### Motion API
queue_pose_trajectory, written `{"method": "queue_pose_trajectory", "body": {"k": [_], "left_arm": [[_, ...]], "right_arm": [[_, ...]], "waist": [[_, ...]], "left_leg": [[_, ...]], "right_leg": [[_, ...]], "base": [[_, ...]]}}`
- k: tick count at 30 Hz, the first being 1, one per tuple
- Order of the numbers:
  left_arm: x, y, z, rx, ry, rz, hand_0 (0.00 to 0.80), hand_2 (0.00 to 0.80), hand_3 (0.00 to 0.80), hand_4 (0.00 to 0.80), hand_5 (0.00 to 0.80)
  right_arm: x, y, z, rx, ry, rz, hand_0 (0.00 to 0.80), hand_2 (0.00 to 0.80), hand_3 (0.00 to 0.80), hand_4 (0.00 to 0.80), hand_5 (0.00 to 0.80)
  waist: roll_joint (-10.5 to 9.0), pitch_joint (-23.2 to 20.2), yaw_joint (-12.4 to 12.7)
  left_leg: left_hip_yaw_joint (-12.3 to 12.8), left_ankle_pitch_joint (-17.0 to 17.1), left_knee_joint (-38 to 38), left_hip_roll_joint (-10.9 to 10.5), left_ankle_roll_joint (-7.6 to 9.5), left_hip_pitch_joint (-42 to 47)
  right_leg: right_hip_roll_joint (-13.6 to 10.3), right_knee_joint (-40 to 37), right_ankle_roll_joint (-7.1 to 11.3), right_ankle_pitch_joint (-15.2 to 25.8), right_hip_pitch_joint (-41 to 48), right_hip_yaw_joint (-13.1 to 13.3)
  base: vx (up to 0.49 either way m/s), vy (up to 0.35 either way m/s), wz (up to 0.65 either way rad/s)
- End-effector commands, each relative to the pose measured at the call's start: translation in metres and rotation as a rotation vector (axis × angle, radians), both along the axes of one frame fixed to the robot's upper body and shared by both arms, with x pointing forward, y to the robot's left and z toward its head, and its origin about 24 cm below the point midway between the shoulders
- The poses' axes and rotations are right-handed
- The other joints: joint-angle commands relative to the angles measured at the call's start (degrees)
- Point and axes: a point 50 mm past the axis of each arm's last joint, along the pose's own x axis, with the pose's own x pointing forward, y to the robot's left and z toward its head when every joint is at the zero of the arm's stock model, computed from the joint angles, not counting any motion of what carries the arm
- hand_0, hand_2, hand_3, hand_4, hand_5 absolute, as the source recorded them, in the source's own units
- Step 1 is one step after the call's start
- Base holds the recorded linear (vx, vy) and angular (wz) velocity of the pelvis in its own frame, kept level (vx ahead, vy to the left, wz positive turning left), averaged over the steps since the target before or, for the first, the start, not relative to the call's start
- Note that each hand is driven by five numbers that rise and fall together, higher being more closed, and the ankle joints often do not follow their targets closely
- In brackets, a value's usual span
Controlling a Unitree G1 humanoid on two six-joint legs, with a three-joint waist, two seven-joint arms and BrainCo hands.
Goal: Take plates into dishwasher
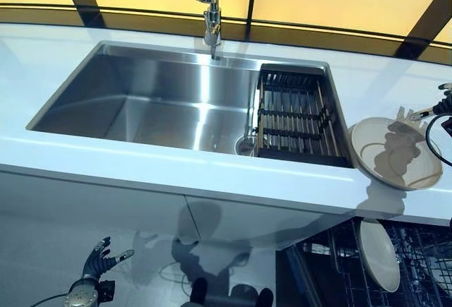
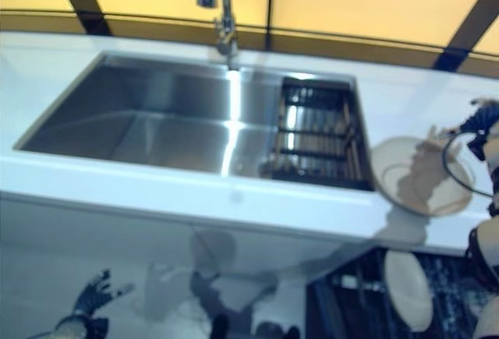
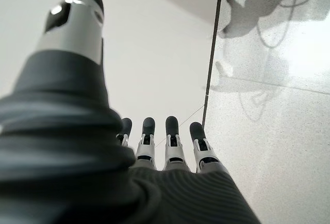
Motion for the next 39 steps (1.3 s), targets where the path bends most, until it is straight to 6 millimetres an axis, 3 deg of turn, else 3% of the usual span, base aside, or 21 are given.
{"method": "queue_pose_trajectory", "body": {"k": [1, 9, 26, 39], "left_arm": [[-0.005, 0.001, -0.004, 0.006, 0.009, 0.030, 0.000, 0.000, 0.000, 0.000, 0.000], [-0.015, 0.000, -0.012, -0.001, 0.051, 0.048, 0.000, 0.000, 0.000, 0.000, 0.000], [-0.022, -0.005, -0.022, -0.008, 0.075, 0.096, 0.000, 0.000, 0.000, 0.000, 0.000], [-0.021, -0.010, -0.024, -0.010, 0.086, 0.079, 0.000, 0.000, 0.000, 0.000, 0.000]], "right_arm": [[-0.021, -0.010, 0.041, -0.162, -0.124, -0.080, 0.000, 0.000, 0.000, 0.000, 0.000], [-0.026, -0.002, 0.052, -0.334, -0.163, 0.000, 0.000, 0.000, 0.000, 0.000, 0.000], [-0.011, 0.057, -0.042, -0.453, -0.028, 0.365, 0.000, 0.000, 0.000, 0.000, 0.000], [-0.006, 0.077, -0.070, -0.486, 0.031, 0.459, 0.000, 0.000, 0.000, 0.000, 0.000]], "waist": [[-1.32, -1.81, -0.40], [-2.07, -3.84, -2.31], [-1.35, -5.77, -6.91], [-1.16, -5.94, -6.78]], "left_leg": [[-2.74, 1.88, -2.92, -0.56, 1.93, -1.32], [-1.73, 1.01, -2.91, -0.60, 2.31, -0.06], [0.59, -0.57, -2.82, -0.95, 3.78, 2.22], [0.27, -0.83, -2.85, -1.14, 4.04, 2.69]], "right_leg": [[-1.70, 5.64, 3.04, -3.92, 1.26, -0.57], [-1.85, 5.79, 3.55, -3.93, 1.70, 0.72], [-2.39, 7.31, 4.13, -4.84, 1.79, 3.32], [-2.29, 7.32, 4.11, -5.09, 2.21, 3.30]], "base": [[0.015, 0.030, -0.03], [0.039, 0.040, -0.08], [0.026, 0.029, -0.09], [0.002, 0.001, -0.01]]}}
